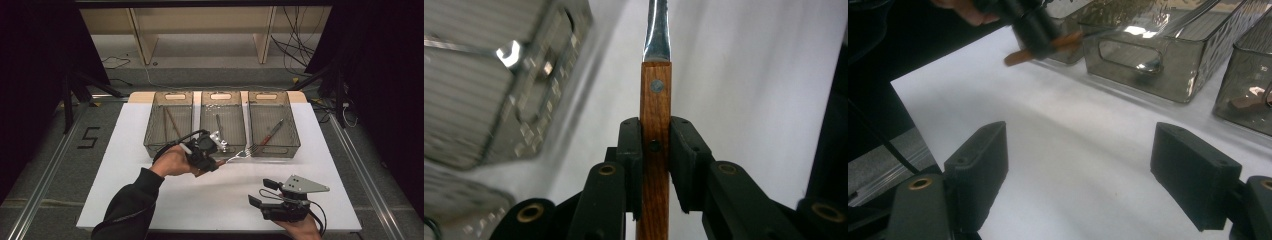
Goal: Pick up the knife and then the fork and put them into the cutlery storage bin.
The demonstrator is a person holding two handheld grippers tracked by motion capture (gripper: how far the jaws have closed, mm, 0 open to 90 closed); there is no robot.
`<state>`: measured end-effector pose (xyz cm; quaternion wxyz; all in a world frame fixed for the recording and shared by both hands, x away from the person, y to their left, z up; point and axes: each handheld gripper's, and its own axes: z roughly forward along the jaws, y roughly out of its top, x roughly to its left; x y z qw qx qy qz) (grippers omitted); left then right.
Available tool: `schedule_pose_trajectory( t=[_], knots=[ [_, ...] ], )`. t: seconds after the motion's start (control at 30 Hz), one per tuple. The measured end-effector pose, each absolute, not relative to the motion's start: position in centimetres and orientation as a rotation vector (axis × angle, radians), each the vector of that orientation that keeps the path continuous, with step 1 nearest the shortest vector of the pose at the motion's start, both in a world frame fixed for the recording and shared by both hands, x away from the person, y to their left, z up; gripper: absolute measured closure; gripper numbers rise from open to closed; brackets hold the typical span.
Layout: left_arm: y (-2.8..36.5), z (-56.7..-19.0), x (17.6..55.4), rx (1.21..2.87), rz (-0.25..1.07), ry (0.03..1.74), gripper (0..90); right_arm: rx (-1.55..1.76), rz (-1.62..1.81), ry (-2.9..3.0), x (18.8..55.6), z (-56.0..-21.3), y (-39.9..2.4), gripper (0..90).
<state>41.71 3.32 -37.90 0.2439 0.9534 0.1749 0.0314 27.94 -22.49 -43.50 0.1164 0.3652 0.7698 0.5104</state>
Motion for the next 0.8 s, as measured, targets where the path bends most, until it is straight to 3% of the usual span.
schedule_pose_trajectory(
  t=[0.47,0.8],
  knots=[
    [-2.8,-36.5,45.7,2.494,0.088,0.586,75.9,1.065,1.507,2.247,27.8,-43.4,-22.6,23.6],
    [-4.7,-36.3,48.1,2.441,0.086,0.669,75.9,1.066,1.511,2.25,27.9,-43.5,-22.8,23.6]
  ],
)
